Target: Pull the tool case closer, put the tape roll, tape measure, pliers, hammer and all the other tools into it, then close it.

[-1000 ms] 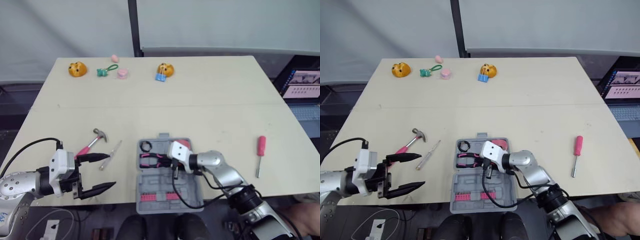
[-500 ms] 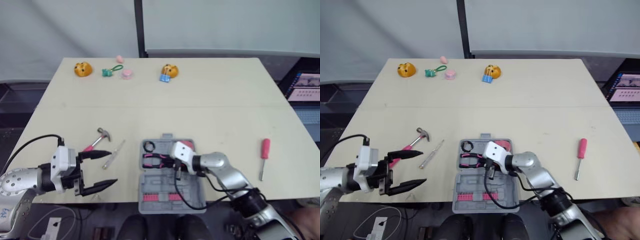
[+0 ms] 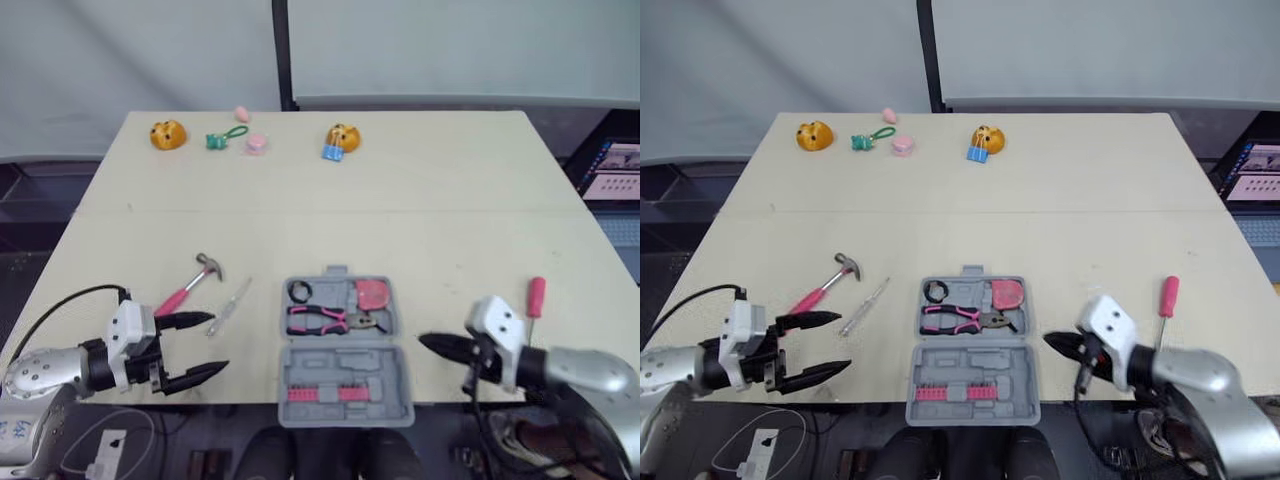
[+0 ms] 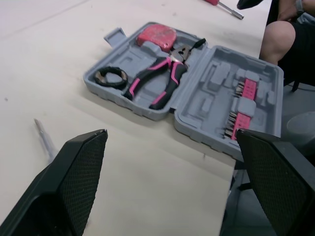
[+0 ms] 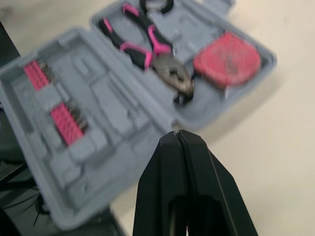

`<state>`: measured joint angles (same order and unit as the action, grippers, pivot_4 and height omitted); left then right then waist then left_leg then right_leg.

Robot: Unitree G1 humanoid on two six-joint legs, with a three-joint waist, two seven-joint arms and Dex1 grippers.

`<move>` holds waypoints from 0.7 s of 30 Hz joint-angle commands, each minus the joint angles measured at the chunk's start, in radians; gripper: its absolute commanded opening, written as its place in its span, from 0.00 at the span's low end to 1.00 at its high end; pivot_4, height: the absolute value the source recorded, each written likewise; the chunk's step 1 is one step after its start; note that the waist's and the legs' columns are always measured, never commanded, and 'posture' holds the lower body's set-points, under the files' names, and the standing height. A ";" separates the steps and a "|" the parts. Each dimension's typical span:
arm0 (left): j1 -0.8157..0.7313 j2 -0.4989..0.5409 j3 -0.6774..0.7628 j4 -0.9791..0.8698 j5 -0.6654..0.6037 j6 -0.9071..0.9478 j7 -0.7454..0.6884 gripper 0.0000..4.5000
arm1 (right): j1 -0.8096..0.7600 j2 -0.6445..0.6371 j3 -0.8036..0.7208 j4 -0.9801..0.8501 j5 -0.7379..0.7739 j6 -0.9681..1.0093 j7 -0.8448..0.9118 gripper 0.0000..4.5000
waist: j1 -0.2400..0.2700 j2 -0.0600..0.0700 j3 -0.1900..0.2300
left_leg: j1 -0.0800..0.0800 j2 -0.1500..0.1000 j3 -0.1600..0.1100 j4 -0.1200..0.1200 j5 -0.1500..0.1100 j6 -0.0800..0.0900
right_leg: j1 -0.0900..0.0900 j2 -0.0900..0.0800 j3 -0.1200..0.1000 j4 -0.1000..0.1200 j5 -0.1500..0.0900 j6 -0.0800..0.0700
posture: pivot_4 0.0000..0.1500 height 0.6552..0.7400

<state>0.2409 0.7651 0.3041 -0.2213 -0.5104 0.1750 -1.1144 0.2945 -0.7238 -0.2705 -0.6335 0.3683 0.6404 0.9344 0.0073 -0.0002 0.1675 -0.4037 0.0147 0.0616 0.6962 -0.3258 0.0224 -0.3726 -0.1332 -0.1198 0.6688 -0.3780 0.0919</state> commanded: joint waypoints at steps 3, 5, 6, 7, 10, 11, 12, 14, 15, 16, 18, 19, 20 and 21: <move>0.082 0.001 0.058 0.015 -0.007 -0.023 -0.013 1.00 | 0.179 -0.007 -0.104 -0.027 0.048 -0.040 0.029 0.12 | 0.003 0.000 0.000 | 0.000 0.000 0.000 0.000 0.000 0.000 | 0.000 0.000 0.000 0.000 0.000 0.000 | 1.00 0.15; 0.104 0.003 0.071 0.023 -0.009 -0.020 -0.018 1.00 | 0.221 -0.008 -0.115 -0.032 0.055 -0.049 0.030 0.29 | 0.003 0.000 0.000 | 0.000 0.000 0.000 0.000 0.000 0.000 | 0.000 0.000 0.000 -0.001 0.000 0.000 | 1.00 0.15; 0.118 0.002 0.078 0.024 -0.010 -0.022 -0.021 1.00 | 0.243 -0.005 -0.120 -0.032 0.056 -0.058 0.031 0.39 | 0.004 0.000 0.000 | 0.000 0.000 0.000 0.000 0.000 0.000 | 0.000 0.000 0.001 0.000 0.000 0.000 | 1.00 0.15; 0.128 0.000 0.085 0.024 -0.010 -0.025 -0.023 1.00 | 0.260 -0.002 -0.123 -0.031 0.057 -0.069 0.032 0.51 | 0.005 0.000 0.000 | 0.000 0.000 0.000 0.000 0.000 0.000 | 0.000 0.000 0.001 -0.001 0.000 0.000 | 1.00 0.15; 0.149 -0.005 0.096 0.031 -0.006 -0.038 -0.027 1.00 | 0.287 0.003 -0.122 -0.012 0.054 -0.110 0.031 0.83 | 0.012 0.000 0.000 | 0.000 0.001 0.000 0.000 -0.001 0.000 | 0.000 0.000 0.001 -0.001 0.000 0.000 | 1.00 0.15; 0.154 -0.006 0.099 0.034 -0.004 -0.043 -0.028 1.00 | 0.292 0.004 -0.121 -0.002 0.052 -0.124 0.031 0.94 | 0.015 0.000 0.000 | 0.000 0.001 0.000 0.000 -0.001 0.000 | 0.000 0.000 0.001 -0.002 0.000 0.000 | 1.00 0.15; 0.160 -0.008 0.102 0.034 -0.004 -0.046 -0.028 1.00 | 0.294 0.004 -0.119 0.015 0.050 -0.141 0.033 0.98 | 0.016 0.000 0.000 | 0.000 0.001 0.000 0.000 -0.001 0.000 | 0.000 0.000 0.001 -0.002 0.000 0.000 | 1.00 0.15; 0.169 -0.015 0.105 0.035 0.014 -0.075 -0.020 1.00 | 0.299 0.000 -0.114 0.042 0.037 -0.175 0.034 0.98 | 0.016 0.000 0.000 | 0.000 0.001 0.000 0.000 -0.001 0.001 | 0.000 0.000 0.001 -0.003 0.000 0.000 | 1.00 0.15; 0.172 -0.020 0.103 0.032 0.033 -0.090 -0.004 1.00 | 0.302 -0.004 -0.109 0.053 0.026 -0.190 0.033 0.98 | 0.017 0.000 0.000 | 0.000 0.001 0.000 0.000 -0.001 0.000 | 0.000 0.000 0.001 -0.003 0.000 0.000 | 1.00 0.15; 0.172 -0.022 0.101 0.026 0.032 -0.081 0.008 1.00 | 0.304 -0.009 -0.106 0.060 0.018 -0.198 0.029 0.98 | 0.017 0.000 0.000 | 0.000 0.001 0.000 0.000 -0.001 0.001 | 0.000 0.000 0.001 -0.003 0.000 0.000 | 1.00 0.15; 0.167 -0.020 0.097 0.015 0.023 -0.045 0.028 1.00 | 0.306 -0.019 -0.101 0.072 0.009 -0.203 0.027 0.98 | 0.018 0.000 0.000 | 0.000 0.001 0.000 0.000 -0.001 0.001 | 0.000 0.000 0.001 -0.003 0.000 0.000 | 1.00 0.15; 0.159 -0.019 0.096 0.015 0.028 -0.032 0.047 1.00 | 0.303 -0.027 -0.100 0.078 0.004 -0.202 0.025 0.98 | 0.018 0.000 0.000 | 0.000 0.001 0.000 0.001 -0.001 0.001 | 0.000 0.000 0.001 -0.003 0.000 0.000 | 1.00 0.15; 0.153 -0.018 0.093 0.017 0.035 -0.032 0.056 1.00 | 0.298 -0.031 -0.099 0.086 0.001 -0.207 0.023 0.93 | 0.018 0.000 0.000 | 0.000 0.001 0.000 0.001 -0.001 0.001 | 0.001 0.000 0.001 -0.003 0.000 0.000 | 1.00 0.15; 0.148 -0.016 0.088 0.019 0.039 -0.032 0.059 1.00 | 0.292 -0.036 -0.099 0.091 0.002 -0.208 0.024 0.86 | 0.018 0.000 0.000 | 0.000 0.001 0.000 0.001 -0.001 0.001 | 0.001 0.000 0.001 -0.003 0.000 0.000 | 1.00 0.15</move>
<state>0.3943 0.7459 0.3828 -0.1843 -0.4767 0.1419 -1.0682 0.5911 -0.7465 -0.3598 -0.5401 0.3710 0.4530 0.9483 0.0255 -0.0003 0.1677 -0.4036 0.0152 0.0619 0.6971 -0.3274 0.0232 -0.3721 -0.1331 -0.1187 0.6662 -0.3780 0.0919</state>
